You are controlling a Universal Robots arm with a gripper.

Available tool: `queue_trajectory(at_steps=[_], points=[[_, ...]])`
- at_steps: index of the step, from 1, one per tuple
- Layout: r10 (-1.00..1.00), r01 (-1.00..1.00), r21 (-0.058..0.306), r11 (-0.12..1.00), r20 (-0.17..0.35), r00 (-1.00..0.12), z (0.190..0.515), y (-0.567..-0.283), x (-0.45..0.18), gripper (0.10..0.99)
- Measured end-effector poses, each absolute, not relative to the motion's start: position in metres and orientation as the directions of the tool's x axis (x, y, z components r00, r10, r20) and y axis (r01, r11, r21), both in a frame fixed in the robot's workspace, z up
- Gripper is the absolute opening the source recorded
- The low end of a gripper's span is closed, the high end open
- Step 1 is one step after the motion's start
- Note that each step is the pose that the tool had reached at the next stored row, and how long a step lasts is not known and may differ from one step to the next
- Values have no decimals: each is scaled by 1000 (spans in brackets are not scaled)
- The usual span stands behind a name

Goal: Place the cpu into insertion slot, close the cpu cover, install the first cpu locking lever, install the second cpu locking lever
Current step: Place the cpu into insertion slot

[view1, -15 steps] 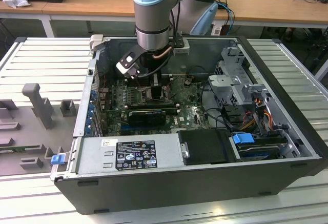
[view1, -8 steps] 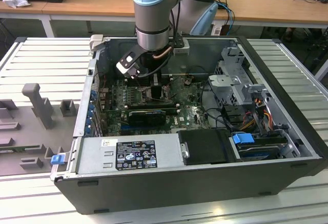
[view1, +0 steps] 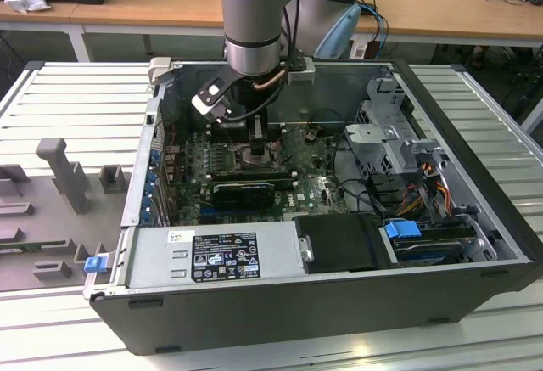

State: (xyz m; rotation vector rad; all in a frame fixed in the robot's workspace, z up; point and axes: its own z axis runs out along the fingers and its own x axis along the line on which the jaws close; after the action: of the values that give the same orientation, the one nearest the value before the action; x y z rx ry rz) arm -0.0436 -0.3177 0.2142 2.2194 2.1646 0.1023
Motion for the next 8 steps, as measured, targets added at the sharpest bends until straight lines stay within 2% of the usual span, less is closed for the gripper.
queue_trajectory(at_steps=[1,2,8], points=[[1000,997,74,-26,19,24,216,-318,-44,220],[1000,997,74,-26,19,24,218,-318,-44,106],[1000,997,74,-26,19,25,225,-318,-44,106]])
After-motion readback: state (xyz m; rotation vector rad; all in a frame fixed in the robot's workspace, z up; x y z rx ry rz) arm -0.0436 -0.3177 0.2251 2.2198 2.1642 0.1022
